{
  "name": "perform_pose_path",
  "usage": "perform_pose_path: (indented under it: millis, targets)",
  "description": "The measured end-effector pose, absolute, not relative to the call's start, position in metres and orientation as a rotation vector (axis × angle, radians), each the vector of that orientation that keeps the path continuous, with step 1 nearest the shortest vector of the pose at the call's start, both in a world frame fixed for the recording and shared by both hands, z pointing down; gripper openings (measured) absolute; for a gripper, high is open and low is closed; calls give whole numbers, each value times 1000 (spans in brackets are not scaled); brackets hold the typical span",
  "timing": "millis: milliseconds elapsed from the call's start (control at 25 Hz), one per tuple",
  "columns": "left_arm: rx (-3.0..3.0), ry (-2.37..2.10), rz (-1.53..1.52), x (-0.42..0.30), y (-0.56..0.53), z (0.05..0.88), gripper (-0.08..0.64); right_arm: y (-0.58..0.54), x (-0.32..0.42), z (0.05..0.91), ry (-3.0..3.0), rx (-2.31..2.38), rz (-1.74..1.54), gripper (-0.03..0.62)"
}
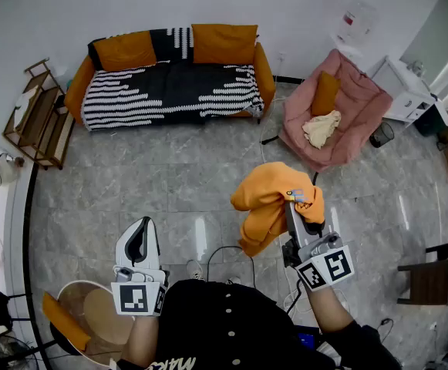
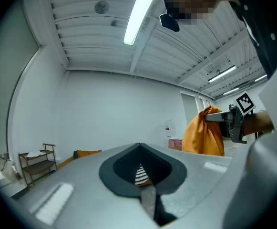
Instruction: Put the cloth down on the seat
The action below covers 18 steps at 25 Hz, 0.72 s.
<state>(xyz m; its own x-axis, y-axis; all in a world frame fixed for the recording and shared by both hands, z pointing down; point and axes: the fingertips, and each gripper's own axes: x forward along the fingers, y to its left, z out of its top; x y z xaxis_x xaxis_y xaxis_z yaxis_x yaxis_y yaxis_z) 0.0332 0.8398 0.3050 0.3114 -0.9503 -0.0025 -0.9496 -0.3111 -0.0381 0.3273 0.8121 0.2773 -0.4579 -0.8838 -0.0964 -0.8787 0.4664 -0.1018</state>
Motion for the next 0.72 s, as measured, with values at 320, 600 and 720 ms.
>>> perform_pose_path:
  millis: [320,600,720]
  targets:
    - [-2524,1829,-41,19,827,303,0,800,316,277,2561,-1588,-64,107]
    - [-2536,1774,-32,-4,816,302,2,792,297,277,2495,-1624,-76,109]
    - [-2542,1763,-45,-15,811,306,2,794,287,281,2483,-1630,-78,109]
